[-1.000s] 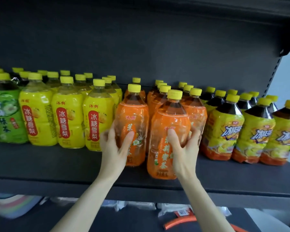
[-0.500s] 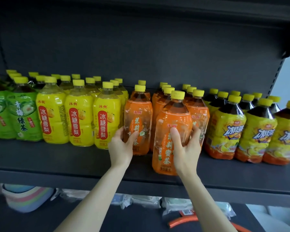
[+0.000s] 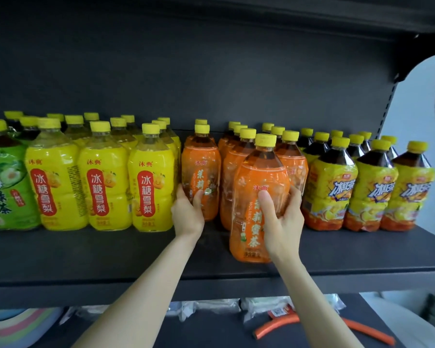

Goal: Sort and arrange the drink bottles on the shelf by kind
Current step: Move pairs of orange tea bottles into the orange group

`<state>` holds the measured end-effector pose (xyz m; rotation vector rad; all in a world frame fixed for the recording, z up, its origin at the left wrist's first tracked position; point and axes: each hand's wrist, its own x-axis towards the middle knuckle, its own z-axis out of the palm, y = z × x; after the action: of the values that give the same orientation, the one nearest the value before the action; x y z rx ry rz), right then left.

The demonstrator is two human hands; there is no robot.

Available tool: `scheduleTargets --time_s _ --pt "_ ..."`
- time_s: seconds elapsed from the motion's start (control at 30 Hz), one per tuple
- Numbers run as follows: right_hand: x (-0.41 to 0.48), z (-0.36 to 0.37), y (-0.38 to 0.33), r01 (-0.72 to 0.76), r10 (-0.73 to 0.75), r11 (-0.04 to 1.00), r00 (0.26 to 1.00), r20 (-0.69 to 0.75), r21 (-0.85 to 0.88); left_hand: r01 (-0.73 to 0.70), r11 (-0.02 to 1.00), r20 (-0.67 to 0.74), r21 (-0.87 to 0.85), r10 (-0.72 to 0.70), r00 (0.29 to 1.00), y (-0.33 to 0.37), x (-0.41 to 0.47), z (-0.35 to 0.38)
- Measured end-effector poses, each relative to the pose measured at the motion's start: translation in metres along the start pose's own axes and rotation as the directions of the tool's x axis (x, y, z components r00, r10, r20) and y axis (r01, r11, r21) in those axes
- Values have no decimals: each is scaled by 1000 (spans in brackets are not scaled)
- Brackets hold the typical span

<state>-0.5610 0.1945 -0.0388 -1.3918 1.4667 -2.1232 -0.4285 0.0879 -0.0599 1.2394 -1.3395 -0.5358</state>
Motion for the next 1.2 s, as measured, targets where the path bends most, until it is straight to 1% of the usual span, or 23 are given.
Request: scheduleTargets --time_s 0.1,0.23,0.37,0.47,0.57,0.67,0.73,0.83,0.9,0.97,1.03,1.07,1.13,1.2 --pt "0 0 -1 -10 10 1000 1000 6 0 35 999 51 21 -36 998 3 0 -1" --pt "1 1 -2 -13 13 1000 1000 25 18 -8 1000 131 14 6 991 15 -21 -25" --pt "-4 4 -5 -29 25 997 998 54 68 -96 980 209 -173 131 969 34 -48 -54" --pt "-11 14 -8 -52 42 993 995 90 108 -120 946 245 -302 199 949 43 -57 -58" --pt "-19 32 -13 -75 49 987 983 178 141 -141 906 231 -398 248 941 46 -60 -55" --pt "-27 54 -18 -104 63 987 952 298 124 -179 892 151 -415 261 953 41 -57 -53" --pt "-27 63 -18 -92 67 994 938 340 58 -215 901 86 -377 265 960 36 -51 -54" --pt "-20 56 -19 10 42 990 928 369 -138 -283 904 45 -319 313 949 29 -43 -55" --pt "-10 42 -20 105 -23 967 943 332 -232 -319 906 34 -280 341 939 26 -38 -53" --pt "4 30 -22 176 -99 942 959 265 -286 -350 910 4 -224 360 933 25 -35 -48" --pt "19 22 -21 232 -155 901 961 227 -365 -408 910 -57 -73 405 913 23 -30 -43" --pt "25 20 -19 265 -185 872 957 224 -411 -451 892 -77 26 452 889 21 -27 -40" --pt "35 17 -17 327 -230 805 941 248 -495 -533 819 -90 213 560 824 16 -21 -37" --pt "44 17 -12 381 -251 726 922 295 -573 -578 751 -73 318 628 775 13 -15 -36"
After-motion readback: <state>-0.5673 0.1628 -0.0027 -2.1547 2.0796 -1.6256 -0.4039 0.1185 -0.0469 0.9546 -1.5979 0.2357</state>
